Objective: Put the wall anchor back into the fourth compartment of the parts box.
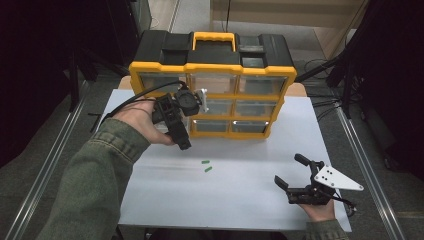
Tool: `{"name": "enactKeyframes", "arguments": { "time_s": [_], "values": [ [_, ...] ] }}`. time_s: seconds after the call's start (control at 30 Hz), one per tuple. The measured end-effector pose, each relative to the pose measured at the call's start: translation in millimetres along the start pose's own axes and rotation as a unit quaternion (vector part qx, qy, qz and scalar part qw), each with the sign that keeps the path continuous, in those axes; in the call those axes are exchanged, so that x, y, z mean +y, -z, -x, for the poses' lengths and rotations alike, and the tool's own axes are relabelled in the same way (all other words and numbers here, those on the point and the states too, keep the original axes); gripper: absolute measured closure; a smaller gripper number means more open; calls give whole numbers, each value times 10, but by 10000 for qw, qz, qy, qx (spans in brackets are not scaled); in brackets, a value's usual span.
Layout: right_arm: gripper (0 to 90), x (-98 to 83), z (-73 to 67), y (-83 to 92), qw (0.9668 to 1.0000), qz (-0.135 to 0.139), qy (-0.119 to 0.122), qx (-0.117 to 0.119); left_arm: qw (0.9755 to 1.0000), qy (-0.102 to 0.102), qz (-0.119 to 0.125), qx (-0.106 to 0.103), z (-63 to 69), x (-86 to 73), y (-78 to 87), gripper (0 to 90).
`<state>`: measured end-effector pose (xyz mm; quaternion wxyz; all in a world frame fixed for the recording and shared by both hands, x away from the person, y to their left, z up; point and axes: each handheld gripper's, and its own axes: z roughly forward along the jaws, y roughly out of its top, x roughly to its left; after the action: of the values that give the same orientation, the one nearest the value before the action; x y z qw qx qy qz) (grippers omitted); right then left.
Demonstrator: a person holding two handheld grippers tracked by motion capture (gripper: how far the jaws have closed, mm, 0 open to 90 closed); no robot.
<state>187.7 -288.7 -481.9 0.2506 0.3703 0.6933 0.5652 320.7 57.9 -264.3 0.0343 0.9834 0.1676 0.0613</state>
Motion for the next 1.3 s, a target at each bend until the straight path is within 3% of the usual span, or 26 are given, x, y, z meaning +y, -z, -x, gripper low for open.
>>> {"name": "enactKeyframes", "arguments": {
  "time_s": [0.2, 0.43, 0.57, 0.73, 0.87, 1.13, 1.3],
  "values": [
    [17, 2, 0, 5, 10000, 13, -20, -25, 9990, -392, 152, -116, 203, 100, -29, 183],
    [17, 4, 8, 8, 10000, 27, -27, -48, 9986, -495, 121, -111, 330, 215, -208, 183],
    [17, 4, 11, 12, 10000, 21, -17, -43, 9975, -672, 54, -219, 392, 253, -358, 184],
    [17, 4, 12, 13, 10000, 13, -38, -56, 9977, -601, 49, -301, 414, 258, -535, 185],
    [17, 4, 17, 15, 10000, 15, -32, -48, 9967, -569, 4, -574, 425, 238, -670, 250],
    [17, 3, 15, 14, 10000, 15, -32, -53, 9973, -523, -81, -510, 477, 221, -888, 245],
    [17, 1, 18, 8, 10000, 6, 9, -42, 9973, -460, -198, -533, 463, 206, -1121, 245]
  ]
}}
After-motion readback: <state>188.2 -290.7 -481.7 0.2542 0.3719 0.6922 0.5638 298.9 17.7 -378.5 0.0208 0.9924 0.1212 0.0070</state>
